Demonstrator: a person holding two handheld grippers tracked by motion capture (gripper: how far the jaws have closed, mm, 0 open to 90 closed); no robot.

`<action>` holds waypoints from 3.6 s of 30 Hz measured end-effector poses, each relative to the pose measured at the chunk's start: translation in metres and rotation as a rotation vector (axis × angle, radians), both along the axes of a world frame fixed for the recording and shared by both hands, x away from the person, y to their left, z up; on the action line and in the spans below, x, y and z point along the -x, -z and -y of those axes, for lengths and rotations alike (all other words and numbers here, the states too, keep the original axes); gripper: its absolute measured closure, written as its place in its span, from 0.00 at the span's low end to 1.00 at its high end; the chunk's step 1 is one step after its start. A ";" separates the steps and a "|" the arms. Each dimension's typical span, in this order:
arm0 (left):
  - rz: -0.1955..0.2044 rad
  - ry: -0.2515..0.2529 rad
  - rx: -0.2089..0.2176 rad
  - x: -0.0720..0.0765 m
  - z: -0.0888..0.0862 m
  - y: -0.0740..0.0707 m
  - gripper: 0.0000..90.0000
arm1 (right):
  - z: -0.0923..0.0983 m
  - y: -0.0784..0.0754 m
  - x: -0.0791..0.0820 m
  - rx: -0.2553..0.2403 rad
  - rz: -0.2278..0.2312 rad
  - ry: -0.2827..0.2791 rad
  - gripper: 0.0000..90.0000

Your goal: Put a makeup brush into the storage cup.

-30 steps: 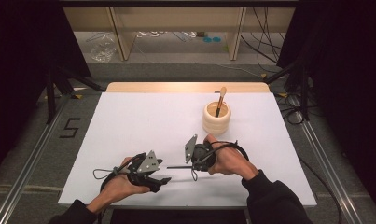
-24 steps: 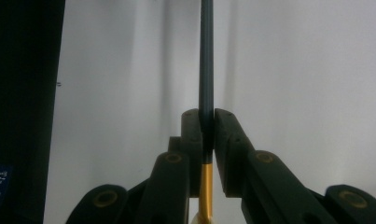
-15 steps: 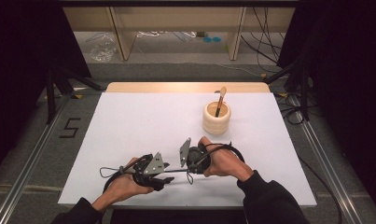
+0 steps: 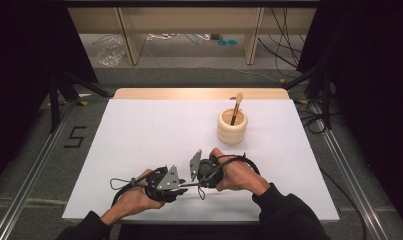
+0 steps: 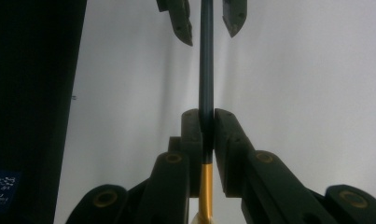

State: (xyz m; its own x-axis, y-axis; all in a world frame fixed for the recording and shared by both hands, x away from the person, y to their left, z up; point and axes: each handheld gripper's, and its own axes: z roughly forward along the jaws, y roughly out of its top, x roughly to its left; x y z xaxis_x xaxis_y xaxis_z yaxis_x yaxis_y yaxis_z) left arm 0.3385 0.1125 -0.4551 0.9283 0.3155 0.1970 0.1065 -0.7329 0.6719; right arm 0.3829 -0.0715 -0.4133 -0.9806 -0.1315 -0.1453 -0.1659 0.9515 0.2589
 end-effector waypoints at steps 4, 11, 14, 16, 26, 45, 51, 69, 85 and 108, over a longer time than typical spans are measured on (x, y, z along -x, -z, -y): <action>-0.002 0.008 -0.006 0.000 0.001 0.000 0.81 | -0.001 0.001 0.001 0.004 0.006 -0.002 0.93; 0.000 0.021 -0.014 0.000 0.002 0.000 0.86 | -0.003 0.001 0.002 0.008 0.004 -0.004 0.93; -0.001 0.024 -0.019 0.000 0.002 0.000 0.89 | -0.003 0.001 0.003 0.007 0.007 -0.010 0.93; -0.002 0.029 -0.022 0.000 0.002 0.001 0.89 | -0.004 0.000 0.003 0.010 0.013 -0.016 0.93; -0.001 0.046 -0.029 0.000 0.002 0.001 0.92 | -0.004 0.000 0.004 0.008 0.021 -0.019 0.93; -0.003 0.085 0.006 0.001 -0.004 -0.003 0.94 | 0.015 0.005 -0.004 -0.002 0.009 -0.032 0.91; -0.003 0.073 0.005 0.001 -0.003 -0.003 0.93 | 0.015 0.002 0.002 0.024 0.003 -0.021 0.94; 0.037 0.078 -0.061 0.005 0.006 -0.002 0.91 | 0.003 0.002 0.003 0.004 0.001 -0.044 0.94; 0.051 0.075 -0.071 0.006 0.009 -0.002 0.90 | 0.001 0.004 0.002 0.017 -0.005 -0.041 0.94; 0.055 0.061 -0.087 0.005 0.009 -0.001 0.91 | 0.000 0.000 0.004 -0.023 -0.012 -0.017 0.94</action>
